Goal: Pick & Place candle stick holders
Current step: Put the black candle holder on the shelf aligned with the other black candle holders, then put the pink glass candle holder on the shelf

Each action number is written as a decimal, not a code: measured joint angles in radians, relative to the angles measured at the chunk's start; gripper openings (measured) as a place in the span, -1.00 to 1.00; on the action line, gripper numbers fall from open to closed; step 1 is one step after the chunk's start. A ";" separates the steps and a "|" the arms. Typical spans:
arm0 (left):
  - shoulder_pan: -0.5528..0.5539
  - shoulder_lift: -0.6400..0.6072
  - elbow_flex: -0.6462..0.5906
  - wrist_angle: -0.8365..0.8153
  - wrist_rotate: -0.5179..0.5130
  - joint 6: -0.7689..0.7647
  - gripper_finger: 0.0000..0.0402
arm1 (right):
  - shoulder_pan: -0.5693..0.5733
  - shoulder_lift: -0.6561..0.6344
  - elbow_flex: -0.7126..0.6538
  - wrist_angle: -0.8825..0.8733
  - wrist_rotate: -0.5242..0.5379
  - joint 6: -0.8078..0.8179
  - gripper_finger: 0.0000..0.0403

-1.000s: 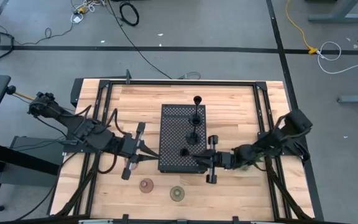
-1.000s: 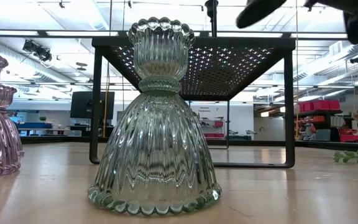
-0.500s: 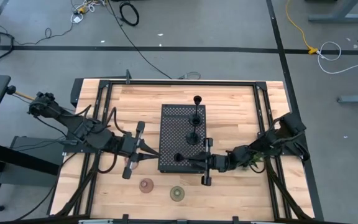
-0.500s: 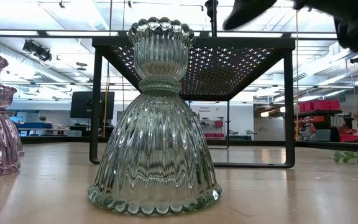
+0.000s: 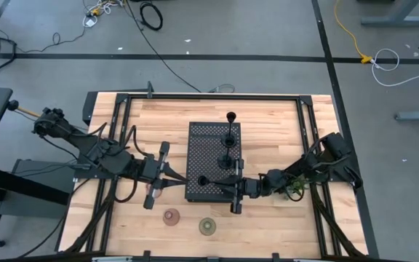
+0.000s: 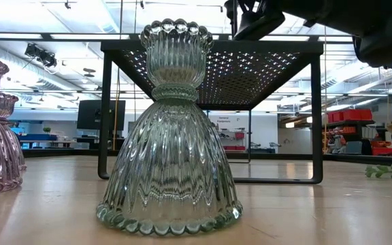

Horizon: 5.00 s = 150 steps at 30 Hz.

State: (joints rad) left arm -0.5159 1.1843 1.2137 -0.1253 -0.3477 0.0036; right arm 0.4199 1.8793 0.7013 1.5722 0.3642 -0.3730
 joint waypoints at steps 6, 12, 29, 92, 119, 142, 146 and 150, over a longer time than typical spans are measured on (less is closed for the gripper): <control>0.000 0.000 0.000 -0.001 0.000 0.000 -0.89 | -0.012 0.010 0.000 -0.002 0.001 0.009 -0.99; 0.000 0.000 0.000 -0.005 0.000 0.002 -0.89 | -0.031 0.019 0.000 0.000 -0.002 0.024 -0.99; 0.000 0.000 -0.001 -0.023 0.000 0.003 -0.88 | -0.046 0.018 -0.003 -0.045 0.021 0.046 -0.81; -0.321 0.000 -0.313 -0.659 -0.129 -1.038 -0.89 | 0.500 -0.365 -0.002 -0.161 0.868 -0.271 0.54; -0.580 0.338 -0.339 -0.865 -0.280 -1.776 0.25 | 0.499 -0.364 -0.002 -0.214 0.850 -0.192 0.49; -0.542 0.602 -0.339 -0.969 -0.569 -2.115 0.44 | 0.489 -0.364 -0.002 -0.250 0.850 -0.184 0.49; -0.504 0.604 -0.339 -0.971 -0.545 -2.096 0.40 | 0.487 -0.364 -0.002 -0.253 0.856 -0.183 0.49; -0.483 0.605 -0.339 -0.968 -0.534 -2.086 0.17 | 0.487 -0.364 -0.002 -0.258 0.859 -0.183 0.49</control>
State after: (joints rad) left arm -0.9994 1.7897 0.8749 -1.0932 -0.8815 -2.0823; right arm 0.9066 1.5150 0.6994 1.3140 1.2228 -0.5556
